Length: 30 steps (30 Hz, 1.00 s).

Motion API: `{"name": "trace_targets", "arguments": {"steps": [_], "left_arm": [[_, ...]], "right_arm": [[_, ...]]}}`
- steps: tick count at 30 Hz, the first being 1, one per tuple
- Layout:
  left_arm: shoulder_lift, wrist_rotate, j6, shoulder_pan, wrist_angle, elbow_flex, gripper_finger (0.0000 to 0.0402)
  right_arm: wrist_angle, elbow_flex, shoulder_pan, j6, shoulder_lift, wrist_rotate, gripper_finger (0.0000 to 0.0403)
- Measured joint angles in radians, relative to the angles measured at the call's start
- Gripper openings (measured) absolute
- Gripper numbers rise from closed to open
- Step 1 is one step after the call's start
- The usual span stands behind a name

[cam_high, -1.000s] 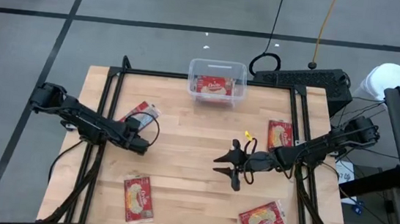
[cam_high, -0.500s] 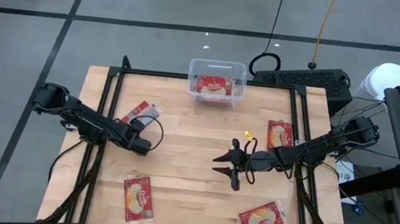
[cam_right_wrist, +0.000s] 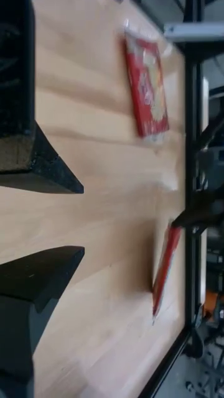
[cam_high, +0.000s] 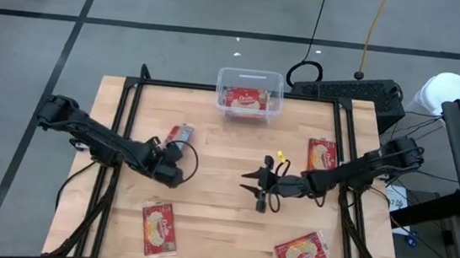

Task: Sort popcorn bags into baskets
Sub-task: Put the popcorn bags into the transparent bin

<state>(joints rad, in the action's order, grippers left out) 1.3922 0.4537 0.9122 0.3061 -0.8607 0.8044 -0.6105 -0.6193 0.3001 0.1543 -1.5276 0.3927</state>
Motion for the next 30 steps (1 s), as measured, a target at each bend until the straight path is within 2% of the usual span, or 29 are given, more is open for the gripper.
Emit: {"name": "trace_targets", "arguments": {"steps": [5,9,14,18,22,27,30], "left_arm": [[0.000,-0.005,-0.067,0.072,-0.002,0.065,0.0001],[-0.005,-0.011,-0.119,0.126,-0.006,0.095,0.0001],[-0.006,-0.023,-0.115,0.167,-0.004,0.103,0.0001],[-0.006,-0.027,-0.092,0.201,-0.003,0.104,0.0001],[-0.006,-0.027,-0.087,0.226,0.000,0.104,0.0001],[-0.006,-0.026,-0.087,0.239,0.004,0.104,0.0001],[-0.006,-0.023,-0.089,0.241,0.008,0.104,0.0001]], "right_arm": [[0.005,-0.084,-0.032,-0.022,-0.093,-0.001,0.0141],[0.085,-0.237,-0.059,-0.079,-0.222,-0.003,0.0153],[0.148,-0.450,-0.078,-0.207,-0.376,0.000,0.0196],[0.213,-0.573,-0.091,-0.255,-0.432,0.000,0.0234],[0.255,-0.631,-0.097,-0.321,-0.453,-0.002,0.0251],[0.253,-0.634,-0.106,-0.407,-0.454,-0.006,0.0248],[0.245,-0.634,-0.111,-0.462,-0.454,-0.067,0.0239]]}}
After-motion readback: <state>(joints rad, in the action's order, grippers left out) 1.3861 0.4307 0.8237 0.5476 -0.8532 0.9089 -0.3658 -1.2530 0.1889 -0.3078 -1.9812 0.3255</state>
